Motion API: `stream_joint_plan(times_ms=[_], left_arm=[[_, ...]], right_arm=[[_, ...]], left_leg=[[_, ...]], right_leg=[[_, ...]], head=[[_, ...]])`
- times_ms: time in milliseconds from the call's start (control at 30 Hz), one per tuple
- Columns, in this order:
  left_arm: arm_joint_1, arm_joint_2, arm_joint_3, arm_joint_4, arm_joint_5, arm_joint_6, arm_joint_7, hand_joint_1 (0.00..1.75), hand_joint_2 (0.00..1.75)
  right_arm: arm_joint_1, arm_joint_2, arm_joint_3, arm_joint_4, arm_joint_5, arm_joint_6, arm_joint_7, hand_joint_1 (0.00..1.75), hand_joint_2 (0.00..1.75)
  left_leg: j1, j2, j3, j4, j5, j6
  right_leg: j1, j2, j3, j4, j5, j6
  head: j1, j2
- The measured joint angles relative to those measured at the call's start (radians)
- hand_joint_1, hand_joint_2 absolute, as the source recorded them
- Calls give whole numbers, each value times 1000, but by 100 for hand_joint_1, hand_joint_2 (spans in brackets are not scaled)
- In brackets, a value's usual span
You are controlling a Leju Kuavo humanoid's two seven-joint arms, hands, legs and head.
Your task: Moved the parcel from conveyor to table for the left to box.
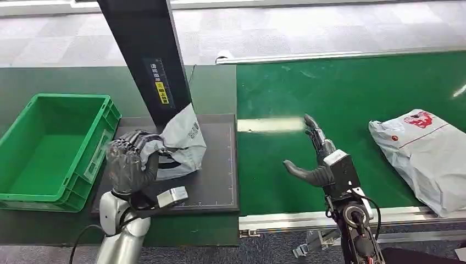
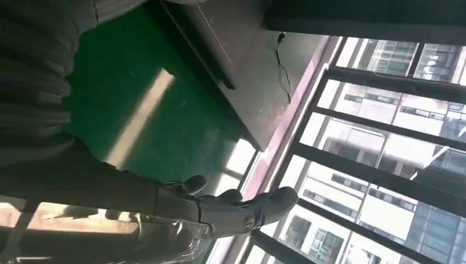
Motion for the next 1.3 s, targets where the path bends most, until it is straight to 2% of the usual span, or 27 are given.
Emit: stream_joint_plan(times_ms=[300, 633, 700, 767, 900, 1067, 1100, 1200, 1300], left_arm=[[-30, -3, 93, -146, -15, 0, -2, 175, 175], [-154, 51, 169, -197, -22, 0, -3, 175, 175], [-212, 68, 195, -144, -33, -1, -3, 175, 175], [-316, 94, 243, -52, -98, -1, 1, 175, 175], [-534, 175, 382, 178, -281, -1, 139, 175, 175], [-655, 245, 452, 334, -333, -1, 203, 175, 175], [-668, 258, 454, 354, -366, -1, 253, 175, 175], [-738, 372, 413, 499, -441, -1, 556, 175, 175], [-811, 476, 396, 645, -445, -1, 698, 175, 175]], right_arm=[[-1, -11, 13, 28, -1, -3, -10, 0, 175], [-4, -16, 18, 48, -2, -6, -11, 0, 175], [-5, -24, 25, 53, -5, -13, -12, 0, 175], [-6, -33, 28, 54, -5, -13, -12, 0, 175], [0, -55, 33, 53, -13, -12, -3, 0, 175], [7, -71, 35, 53, -17, -12, 0, 0, 175], [7, -71, 36, 53, -16, -12, 4, 0, 175], [16, -73, 38, 40, -3, -11, 14, 0, 175], [32, -83, 38, 28, 0, -11, 21, 0, 175]], left_leg=[[0, 0, 0, 0, 0, 0], [0, 0, 0, 0, 0, 0], [0, -1, -1, 0, 1, 0], [0, -2, -2, 0, 3, 0], [0, 1, -1, 0, 4, -2], [0, 1, -2, 0, 4, -2], [0, 1, -3, 0, 4, -2], [0, 7, -4, 0, 4, -2], [0, 7, -4, 0, 4, -2]], right_leg=[[0, 0, 0, 0, 0, 0], [0, 0, -1, 0, 0, 0], [0, -1, -1, 0, 0, 0], [0, -2, -1, 0, 1, 0], [0, 0, -2, 0, 4, -2], [0, 1, -3, 1, 3, -2], [0, 1, -4, 1, 3, -2], [0, 5, -6, 1, 4, -2], [1, 6, -7, 1, 4, -2]], head=[[0, 0], [0, 0], [0, 0], [1, 0], [1, 0], [1, 0], [0, 0], [0, 0], [1, 0]])
